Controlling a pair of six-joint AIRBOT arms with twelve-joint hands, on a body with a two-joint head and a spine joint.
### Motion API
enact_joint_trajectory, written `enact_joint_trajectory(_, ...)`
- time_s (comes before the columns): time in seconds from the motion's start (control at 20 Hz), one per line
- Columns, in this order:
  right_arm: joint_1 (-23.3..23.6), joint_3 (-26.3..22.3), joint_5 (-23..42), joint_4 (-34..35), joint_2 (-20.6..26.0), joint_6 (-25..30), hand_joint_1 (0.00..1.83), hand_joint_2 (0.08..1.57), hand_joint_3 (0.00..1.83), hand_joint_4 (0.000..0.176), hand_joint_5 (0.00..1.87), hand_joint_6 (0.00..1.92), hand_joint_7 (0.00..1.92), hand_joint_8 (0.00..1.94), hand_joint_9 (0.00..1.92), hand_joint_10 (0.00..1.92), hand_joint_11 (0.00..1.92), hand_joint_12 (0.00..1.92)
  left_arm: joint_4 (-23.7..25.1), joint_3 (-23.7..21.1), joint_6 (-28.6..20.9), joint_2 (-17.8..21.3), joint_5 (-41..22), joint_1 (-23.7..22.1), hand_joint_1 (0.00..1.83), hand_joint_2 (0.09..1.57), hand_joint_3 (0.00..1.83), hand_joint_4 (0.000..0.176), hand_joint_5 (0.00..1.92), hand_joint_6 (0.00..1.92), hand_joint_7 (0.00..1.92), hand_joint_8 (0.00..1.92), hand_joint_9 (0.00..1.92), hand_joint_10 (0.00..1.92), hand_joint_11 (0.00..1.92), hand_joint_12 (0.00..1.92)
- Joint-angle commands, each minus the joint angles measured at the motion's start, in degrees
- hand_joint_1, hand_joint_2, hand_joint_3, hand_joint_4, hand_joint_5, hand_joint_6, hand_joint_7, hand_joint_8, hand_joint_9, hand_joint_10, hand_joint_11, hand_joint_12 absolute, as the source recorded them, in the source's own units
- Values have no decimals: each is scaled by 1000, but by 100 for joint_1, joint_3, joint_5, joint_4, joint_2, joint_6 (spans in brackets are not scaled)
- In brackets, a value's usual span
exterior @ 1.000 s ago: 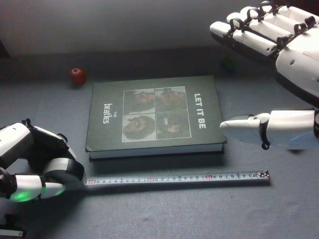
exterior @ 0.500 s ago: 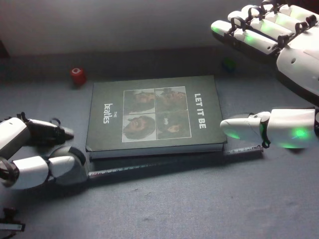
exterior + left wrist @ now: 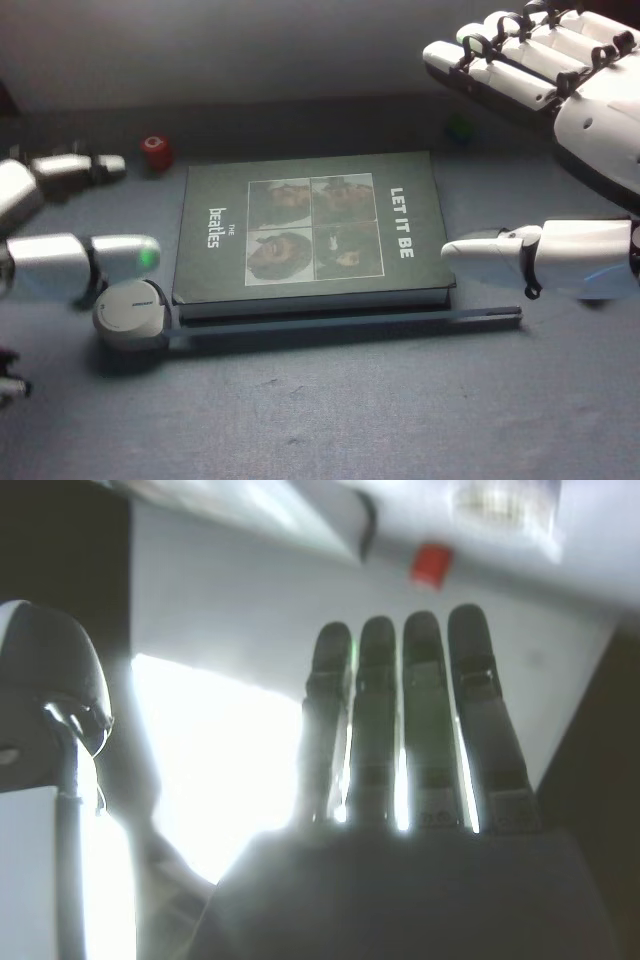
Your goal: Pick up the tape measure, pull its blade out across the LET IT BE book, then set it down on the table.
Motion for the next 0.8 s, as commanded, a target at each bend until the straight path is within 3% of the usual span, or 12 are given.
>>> enact_joint_trajectory(0.0, 58, -16, 543, -216, 16, 31, 234, 990, 1, 47, 0, 0, 0, 0, 0, 0, 0, 368, 71, -25, 243, 64, -69, -228, 491, 968, 4, 0, 305, 0, 308, 1, 303, 1, 117, 613)
enact_joint_trajectory(0.1, 55, -17, 542, -218, 19, 42, 235, 990, 1, 47, 0, 0, 0, 0, 0, 0, 0, 368, -143, -72, 986, 145, 578, -927, 485, 971, 5, 0, 306, 0, 311, 2, 311, 4, 126, 617)
enact_joint_trajectory(0.25, 37, -17, 554, -223, 30, 59, 237, 990, 1, 47, 5, 2, 0, 0, 0, 0, 0, 351, -1021, -146, 2706, 94, 1371, -2042, 482, 974, 4, 0, 347, 15, 336, 10, 341, 14, 149, 629)
enact_joint_trajectory(0.35, 27, -17, 558, -231, 34, 75, 281, 979, 0, 21, 267, 22, 323, 16, 208, 21, 0, 806, -2382, -127, 5135, -89, 2083, -3007, 490, 991, 0, 0, 479, 7, 513, 7, 522, 10, 262, 645)
enact_joint_trajectory(0.4, 27, -17, 558, -233, 34, 79, 331, 973, 0, 1, 414, 39, 524, 38, 416, 63, 70, 1040, -2979, -132, 6005, -180, 2170, -3319, 512, 988, 0, 0, 556, 8, 632, 10, 632, 17, 330, 650)
enact_joint_trajectory(0.45, 27, -17, 558, -235, 34, 83, 416, 1007, 0, 0, 650, 49, 752, 141, 599, 453, 336, 1246, -3634, -164, 6895, -275, 2155, -3586, 573, 967, 0, 0, 743, 17, 852, 41, 859, 81, 500, 703)
enact_joint_trajectory(0.5, 30, -17, 558, -239, 34, 87, 513, 1044, 4, 0, 826, 211, 753, 615, 638, 1136, 585, 1512, -4398, -226, 7814, -364, 2045, -3820, 626, 955, 1, 0, 898, 18, 985, 71, 998, 190, 647, 870)
enact_joint_trajectory(0.55, 33, -17, 558, -245, 34, 92, 621, 1078, 5, 0, 785, 874, 735, 1224, 776, 1667, 855, 1818, -4872, -344, 8391, -445, 1824, -4007, 685, 965, 1, 0, 1025, 27, 1026, 164, 869, 943, 782, 1199)
enact_joint_trajectory(0.6, 36, -17, 560, -245, 34, 95, 716, 1104, 6, 0, 737, 1451, 763, 1701, 991, 1870, 1198, 1900, -5155, -447, 8695, -475, 1678, -4064, 745, 997, 2, 0, 1081, 160, 780, 892, 761, 1610, 863, 1671)
enact_joint_trajectory(0.65, 38, -17, 564, -245, 34, 97, 793, 1126, 7, 0, 731, 1827, 879, 1893, 1164, 1911, 1460, 1917, -5323, -555, 8812, -488, 1497, -4097, 823, 1047, 5, 0, 783, 1239, 635, 1596, 771, 1859, 954, 1871)
enact_joint_trajectory(0.7, 39, -17, 567, -245, 34, 100, 833, 1136, 5, 0, 811, 1902, 1002, 1931, 1301, 1919, 1628, 1920, -5390, -751, 8805, -503, 1242, -4117, 872, 1074, 7, 0, 717, 1785, 701, 1856, 875, 1909, 1074, 1911)
enact_joint_trajectory(0.75, 39, -16, 567, -245, 34, 101, 850, 1171, 12, 0, 1010, 1917, 1237, 1939, 1553, 1921, 1832, 1921, -5417, -866, 8805, -512, 1140, -4109, 927, 1102, 8, 0, 863, 1894, 928, 1908, 1029, 1919, 1171, 1919)
